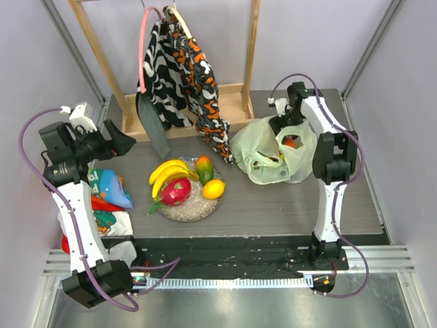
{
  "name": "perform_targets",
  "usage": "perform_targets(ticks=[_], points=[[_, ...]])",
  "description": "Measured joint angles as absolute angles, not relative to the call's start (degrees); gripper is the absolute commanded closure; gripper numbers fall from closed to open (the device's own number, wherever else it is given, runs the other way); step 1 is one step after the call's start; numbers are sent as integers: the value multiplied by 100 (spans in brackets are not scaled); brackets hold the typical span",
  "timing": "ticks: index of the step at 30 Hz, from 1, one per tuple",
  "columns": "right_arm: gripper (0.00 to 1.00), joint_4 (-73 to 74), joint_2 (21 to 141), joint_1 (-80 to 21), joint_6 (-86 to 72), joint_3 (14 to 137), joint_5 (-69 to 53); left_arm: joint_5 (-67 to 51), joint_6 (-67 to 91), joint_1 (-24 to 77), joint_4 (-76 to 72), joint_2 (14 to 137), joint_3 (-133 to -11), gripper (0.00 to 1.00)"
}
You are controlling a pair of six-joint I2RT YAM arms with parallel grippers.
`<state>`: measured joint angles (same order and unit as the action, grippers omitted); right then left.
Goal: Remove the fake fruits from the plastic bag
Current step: Take out the fake fruit from the plastic bag.
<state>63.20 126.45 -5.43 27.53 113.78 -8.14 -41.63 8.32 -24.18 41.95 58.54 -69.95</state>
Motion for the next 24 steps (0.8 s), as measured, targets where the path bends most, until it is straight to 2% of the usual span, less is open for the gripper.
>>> perform_targets(ticks=[3,4,8,9,13,16,24], points=[[26,6326,12980,-543,2753,11502,-799,-4163,825,-2418,4198,5865,-6993,12],[36,6386,13072,-543,2746,11594,-801,-4163,821,-2418,4198,5865,-6993,12],[56,6420,13185,-517,2746,11839,-808,-4160,814,-2418,4198,5865,-6993,12],[59,6410,13192,-510,2749,11850,-805,-4160,814,-2418,4198,5865,-6993,12],[60,6410,13072,-499,2794,11784,-825,-4160,814,-2418,4198,5865,-6993,12],[60,6464,12545,-499,2873,11448,-893,-4158,812,-2418,4191,5878,-6995,12],[58,6497,9998,-475,3074,11039,-1885,-4143,812,-2418,4174,5942,-7024,12]])
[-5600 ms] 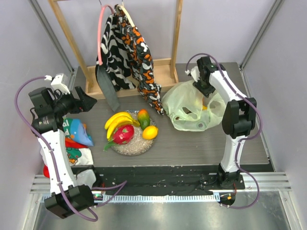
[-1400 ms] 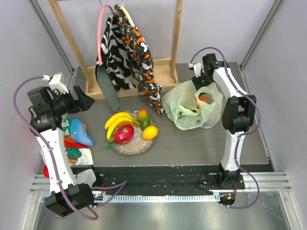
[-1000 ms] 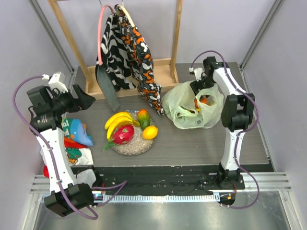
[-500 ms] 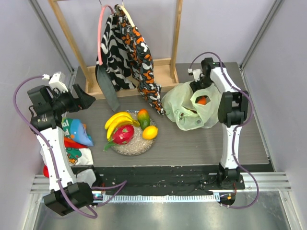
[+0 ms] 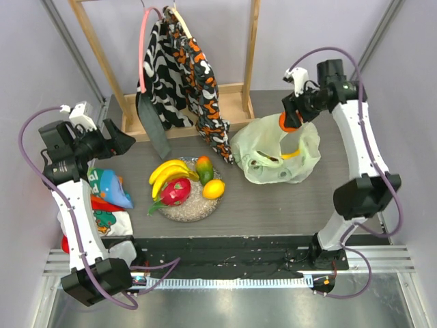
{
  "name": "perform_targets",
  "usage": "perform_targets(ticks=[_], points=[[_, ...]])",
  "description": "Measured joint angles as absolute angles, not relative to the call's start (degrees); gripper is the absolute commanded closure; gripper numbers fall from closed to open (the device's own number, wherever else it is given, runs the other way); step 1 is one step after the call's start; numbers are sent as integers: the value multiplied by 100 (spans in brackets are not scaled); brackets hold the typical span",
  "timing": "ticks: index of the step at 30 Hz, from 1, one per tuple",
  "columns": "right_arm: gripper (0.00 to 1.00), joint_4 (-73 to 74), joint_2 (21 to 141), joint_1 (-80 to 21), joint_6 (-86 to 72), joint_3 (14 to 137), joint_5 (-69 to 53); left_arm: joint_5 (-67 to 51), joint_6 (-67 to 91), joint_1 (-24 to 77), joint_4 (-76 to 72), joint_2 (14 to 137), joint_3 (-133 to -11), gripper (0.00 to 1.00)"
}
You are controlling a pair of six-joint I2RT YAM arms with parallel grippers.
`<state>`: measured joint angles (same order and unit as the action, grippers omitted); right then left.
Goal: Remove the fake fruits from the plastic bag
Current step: Take out the fake fruit from the plastic bag, then place the fake fruit on the plate.
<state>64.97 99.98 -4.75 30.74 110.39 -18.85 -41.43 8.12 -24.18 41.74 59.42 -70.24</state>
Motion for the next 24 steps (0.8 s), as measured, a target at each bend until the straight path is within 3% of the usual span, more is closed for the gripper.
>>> perform_targets(ticks=[5,10,15,24], points=[[57,6632,9445,-829,3306,11135,-2707,-4115,755,-2418,4182,5951,-7166,12],[57,6619,9526,-2392,3507,10785,-2891,-4101,703,-2418,4191,5900,-7238,12],[57,6598,10119,-4051,3691,10713,-3011,-4099,784,-2418,4180,5749,-7227,12],[57,6486,11216,-6007,3916,10554,-2552,-4056,899,-2418,4185,5588,-7227,12]])
